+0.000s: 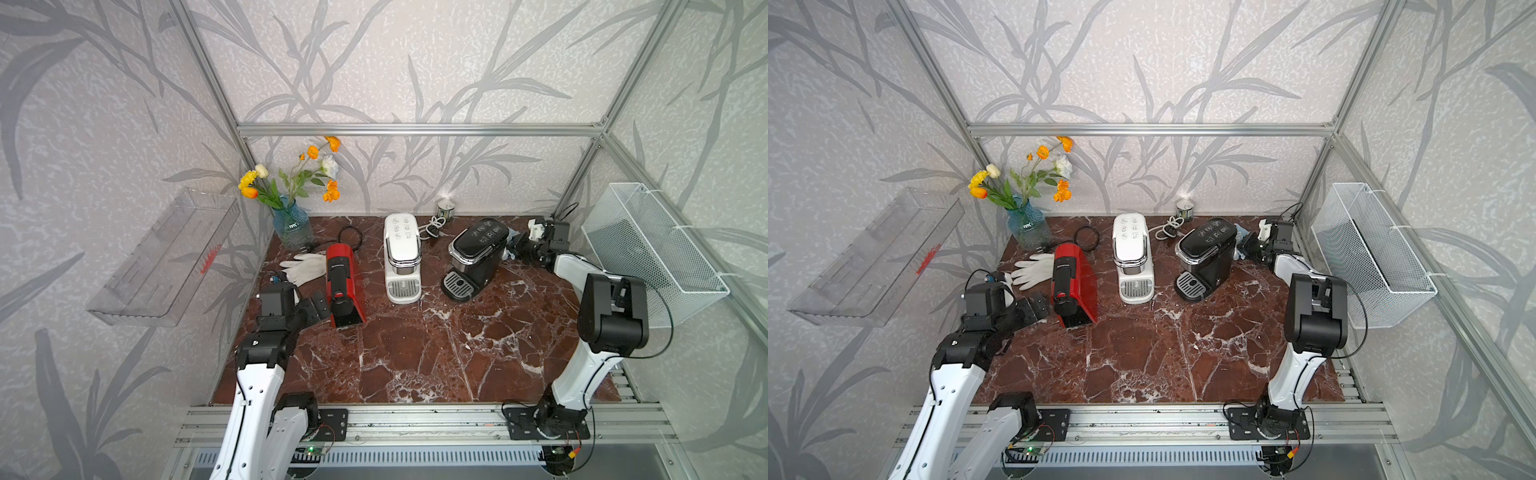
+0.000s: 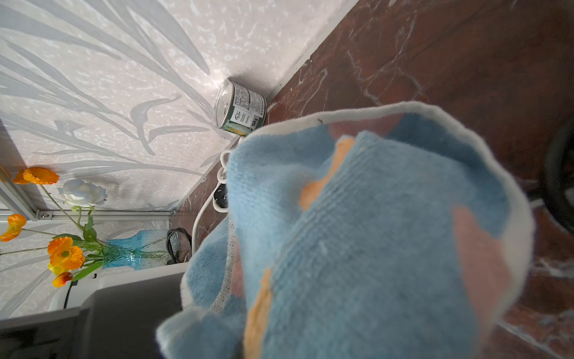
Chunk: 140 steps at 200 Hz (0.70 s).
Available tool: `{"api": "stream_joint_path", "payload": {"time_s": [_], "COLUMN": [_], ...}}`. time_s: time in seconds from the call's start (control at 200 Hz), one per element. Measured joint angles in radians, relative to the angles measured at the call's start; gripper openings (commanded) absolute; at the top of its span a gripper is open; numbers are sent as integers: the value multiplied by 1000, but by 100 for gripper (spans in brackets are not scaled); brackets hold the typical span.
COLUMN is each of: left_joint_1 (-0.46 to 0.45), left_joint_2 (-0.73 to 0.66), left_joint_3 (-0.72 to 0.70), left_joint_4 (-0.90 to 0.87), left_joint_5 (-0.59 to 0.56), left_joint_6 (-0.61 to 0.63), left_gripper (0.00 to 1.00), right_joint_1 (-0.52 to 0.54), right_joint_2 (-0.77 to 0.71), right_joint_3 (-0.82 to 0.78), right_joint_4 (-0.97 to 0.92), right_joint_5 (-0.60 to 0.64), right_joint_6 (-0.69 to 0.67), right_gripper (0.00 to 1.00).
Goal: Wipe the surface of a coffee machine
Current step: Wipe the dirt from the surface of the coffee machine.
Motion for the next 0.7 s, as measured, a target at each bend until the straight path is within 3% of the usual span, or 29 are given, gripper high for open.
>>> {"api": "stream_joint_path", "payload": {"time_s": [0.19,0.465,0.7], "left_joint_1": [0,0,0], "left_joint_2": [0,0,0], "left_joint_3": [0,0,0], "left_joint_4": [0,0,0], "left_joint_5": [1,1,1], "left_joint_6": [0,0,-1], "left_gripper": [100,100,99], "right_joint_1": [1,36,101], "right_joint_2": [0,-10,-172], "right_joint_3": [-5,-6,-8], "right_joint_4": [-71,-253,-396], "right_joint_5": [36,189,343], "right_joint_6": [-78,-225,-304], "right_gripper": [8,9,9]}}
